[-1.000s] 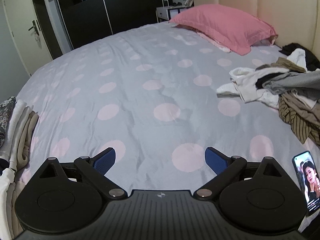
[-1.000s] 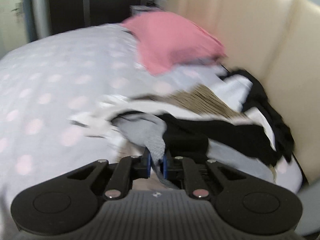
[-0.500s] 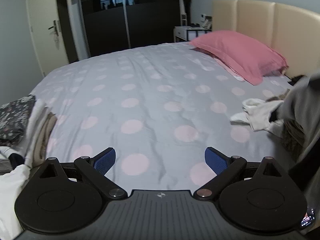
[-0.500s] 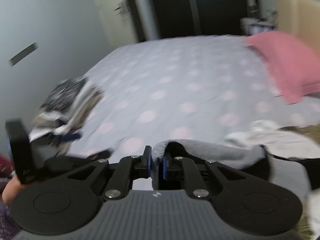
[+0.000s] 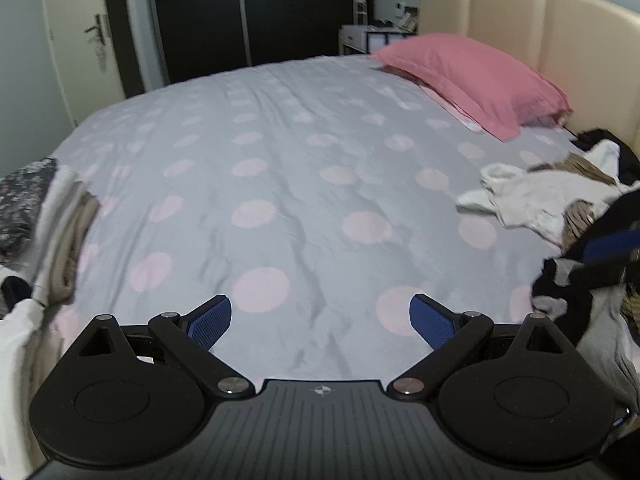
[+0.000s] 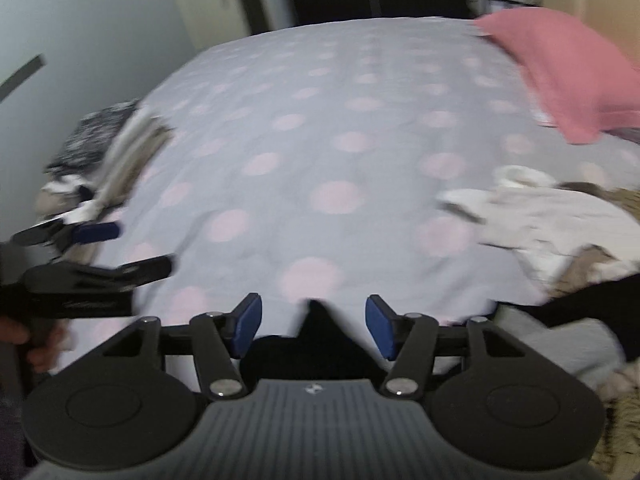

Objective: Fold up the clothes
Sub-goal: 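Grasp the shirt with the left gripper while the right gripper holds it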

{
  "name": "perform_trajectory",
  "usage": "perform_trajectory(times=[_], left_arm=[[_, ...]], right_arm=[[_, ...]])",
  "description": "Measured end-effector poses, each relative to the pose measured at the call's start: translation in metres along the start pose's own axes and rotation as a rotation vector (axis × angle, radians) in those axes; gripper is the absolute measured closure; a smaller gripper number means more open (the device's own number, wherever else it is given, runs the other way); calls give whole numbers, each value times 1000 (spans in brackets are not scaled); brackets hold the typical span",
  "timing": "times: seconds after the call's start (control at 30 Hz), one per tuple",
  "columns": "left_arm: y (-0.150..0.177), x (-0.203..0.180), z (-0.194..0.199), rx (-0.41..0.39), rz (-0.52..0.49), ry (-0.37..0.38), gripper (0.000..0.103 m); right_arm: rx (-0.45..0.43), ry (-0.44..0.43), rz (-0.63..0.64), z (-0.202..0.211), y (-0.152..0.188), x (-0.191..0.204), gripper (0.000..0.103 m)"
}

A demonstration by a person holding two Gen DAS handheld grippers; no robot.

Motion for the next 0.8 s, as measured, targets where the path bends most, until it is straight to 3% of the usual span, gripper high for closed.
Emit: perform_trajectory(times=[0.3, 0.53, 0.6, 0.73, 0.8], left_arm=[[28, -56, -18, 93, -45, 165, 5], [60, -109, -27, 163, -161, 272, 5], [62, -118, -27, 158, -185, 283, 5], [57, -139, -24, 113, -248, 299, 5], [54, -150, -24, 93, -273, 320, 5]], right_arm=[[99, 195, -16, -18, 36, -83, 38], [177, 159, -185, -40, 59, -105, 39], [204, 162, -189, -47, 64, -104, 46], [231, 134, -225, -55, 71, -104, 87], [209, 105, -253, -52, 69, -103, 90]])
Point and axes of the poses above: each gripper's, at about its wrist camera, not at the fingertips, and z roughly against the way its jaws point, x to its left, y to its underside, the point moved 4 cm from there along -z, roughly the way its jaws point, and after that the axes turned 10 degrees about -x, right-handed, at the moved point
